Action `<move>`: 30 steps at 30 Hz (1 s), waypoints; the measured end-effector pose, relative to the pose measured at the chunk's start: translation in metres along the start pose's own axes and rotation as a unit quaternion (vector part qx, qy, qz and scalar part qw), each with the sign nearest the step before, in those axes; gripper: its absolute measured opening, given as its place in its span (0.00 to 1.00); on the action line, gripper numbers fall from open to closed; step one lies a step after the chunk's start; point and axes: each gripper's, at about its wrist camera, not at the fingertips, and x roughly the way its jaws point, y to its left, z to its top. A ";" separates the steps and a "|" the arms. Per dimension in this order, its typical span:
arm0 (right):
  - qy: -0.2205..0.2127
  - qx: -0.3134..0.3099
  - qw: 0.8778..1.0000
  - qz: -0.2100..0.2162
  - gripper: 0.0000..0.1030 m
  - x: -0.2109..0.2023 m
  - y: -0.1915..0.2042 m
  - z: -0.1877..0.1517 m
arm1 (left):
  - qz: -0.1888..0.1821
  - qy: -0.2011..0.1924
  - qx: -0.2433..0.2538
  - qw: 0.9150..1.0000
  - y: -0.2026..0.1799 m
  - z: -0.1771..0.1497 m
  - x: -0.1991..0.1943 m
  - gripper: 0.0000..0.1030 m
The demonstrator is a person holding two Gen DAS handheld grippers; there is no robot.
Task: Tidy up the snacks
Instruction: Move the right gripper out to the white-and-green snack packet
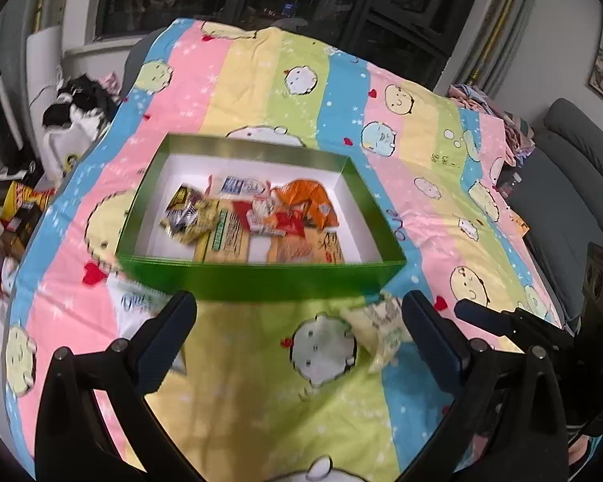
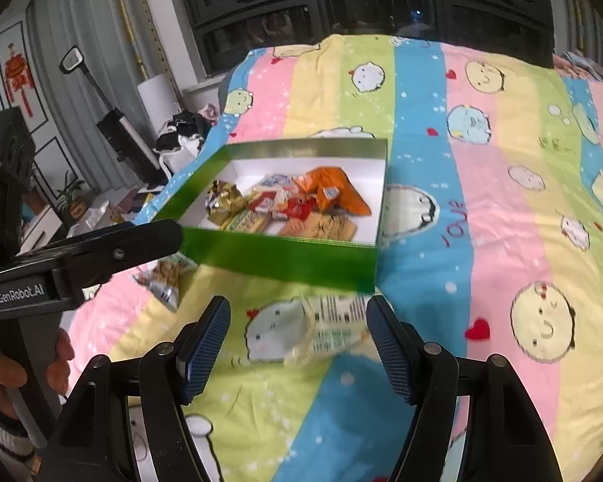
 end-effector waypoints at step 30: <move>0.018 0.095 0.995 0.015 0.69 -0.004 -0.058 -0.070 | -0.058 0.114 -0.055 0.990 -0.007 -0.076 0.022 0.99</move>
